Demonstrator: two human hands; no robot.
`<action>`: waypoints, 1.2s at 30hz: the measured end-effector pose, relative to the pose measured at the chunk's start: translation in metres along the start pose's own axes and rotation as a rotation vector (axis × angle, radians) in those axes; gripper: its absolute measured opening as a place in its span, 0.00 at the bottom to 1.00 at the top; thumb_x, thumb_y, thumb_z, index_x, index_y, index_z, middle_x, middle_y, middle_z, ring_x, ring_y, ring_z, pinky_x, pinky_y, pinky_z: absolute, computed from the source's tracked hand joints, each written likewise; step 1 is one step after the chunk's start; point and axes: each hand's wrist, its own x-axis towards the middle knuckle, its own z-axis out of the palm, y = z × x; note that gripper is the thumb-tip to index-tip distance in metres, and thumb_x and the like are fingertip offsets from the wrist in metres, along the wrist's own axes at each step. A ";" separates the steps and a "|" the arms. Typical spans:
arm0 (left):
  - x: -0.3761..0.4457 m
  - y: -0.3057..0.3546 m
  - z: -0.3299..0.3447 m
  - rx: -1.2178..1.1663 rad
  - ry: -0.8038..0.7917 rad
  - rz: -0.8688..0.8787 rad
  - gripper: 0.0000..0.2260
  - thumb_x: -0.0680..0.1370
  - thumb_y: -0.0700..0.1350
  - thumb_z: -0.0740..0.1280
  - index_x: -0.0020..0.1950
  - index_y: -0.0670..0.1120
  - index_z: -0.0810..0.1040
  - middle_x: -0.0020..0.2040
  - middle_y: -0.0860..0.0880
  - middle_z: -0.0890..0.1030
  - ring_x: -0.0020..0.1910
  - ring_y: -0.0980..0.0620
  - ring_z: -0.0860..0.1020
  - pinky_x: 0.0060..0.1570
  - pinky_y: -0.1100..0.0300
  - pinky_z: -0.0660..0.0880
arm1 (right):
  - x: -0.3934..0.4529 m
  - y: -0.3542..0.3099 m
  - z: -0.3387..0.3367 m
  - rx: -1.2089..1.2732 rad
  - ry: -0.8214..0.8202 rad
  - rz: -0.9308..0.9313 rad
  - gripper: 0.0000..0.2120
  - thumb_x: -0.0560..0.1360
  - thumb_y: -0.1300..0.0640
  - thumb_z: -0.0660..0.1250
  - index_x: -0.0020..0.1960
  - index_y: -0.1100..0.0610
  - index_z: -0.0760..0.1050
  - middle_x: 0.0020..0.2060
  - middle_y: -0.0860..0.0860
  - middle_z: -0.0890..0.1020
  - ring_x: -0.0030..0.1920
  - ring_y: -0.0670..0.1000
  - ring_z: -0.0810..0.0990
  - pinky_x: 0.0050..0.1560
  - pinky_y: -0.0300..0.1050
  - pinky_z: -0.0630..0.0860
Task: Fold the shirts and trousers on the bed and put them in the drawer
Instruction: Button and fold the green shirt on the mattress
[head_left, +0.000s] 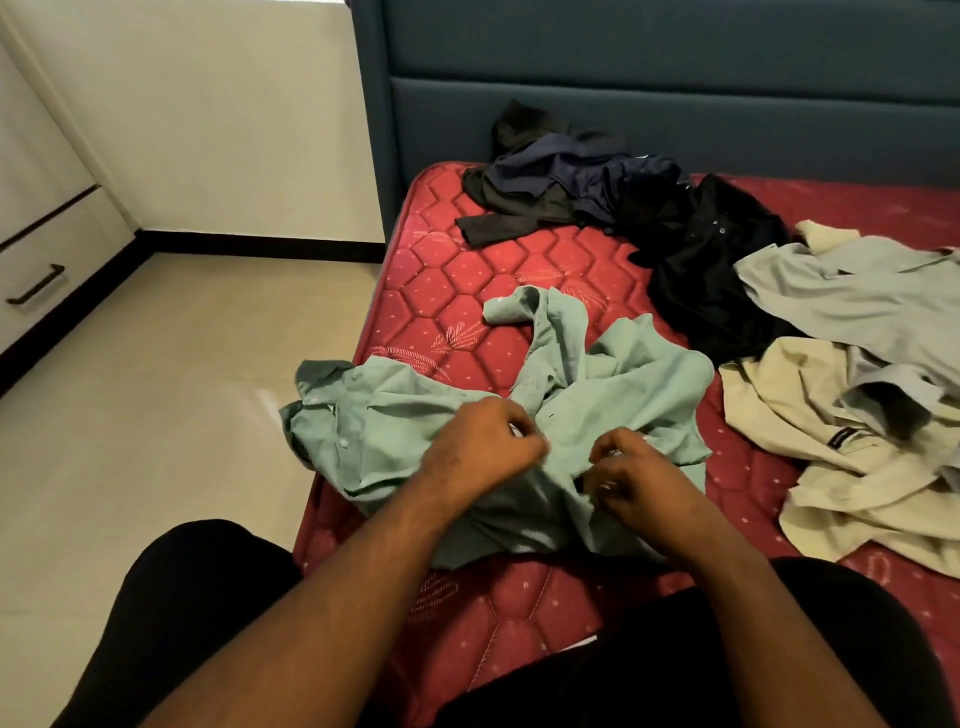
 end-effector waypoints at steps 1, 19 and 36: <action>0.003 0.011 0.006 0.038 -0.015 -0.033 0.16 0.71 0.61 0.69 0.45 0.50 0.83 0.42 0.53 0.83 0.42 0.52 0.80 0.46 0.54 0.78 | -0.002 -0.001 -0.005 -0.012 0.057 -0.035 0.06 0.71 0.64 0.72 0.44 0.54 0.82 0.51 0.46 0.74 0.50 0.48 0.78 0.49 0.46 0.77; 0.044 0.011 0.011 -0.130 -0.125 -0.222 0.10 0.70 0.49 0.76 0.44 0.42 0.85 0.38 0.45 0.84 0.37 0.50 0.81 0.41 0.54 0.77 | 0.025 0.010 -0.028 0.519 0.118 0.228 0.16 0.74 0.55 0.71 0.29 0.57 0.74 0.21 0.45 0.71 0.23 0.41 0.67 0.26 0.33 0.64; 0.027 0.023 0.040 -0.985 0.100 -0.412 0.08 0.71 0.31 0.66 0.37 0.42 0.80 0.37 0.43 0.80 0.39 0.48 0.77 0.44 0.54 0.77 | 0.013 0.023 -0.047 0.927 -0.001 0.319 0.11 0.64 0.66 0.76 0.46 0.62 0.84 0.41 0.55 0.86 0.44 0.48 0.85 0.46 0.35 0.78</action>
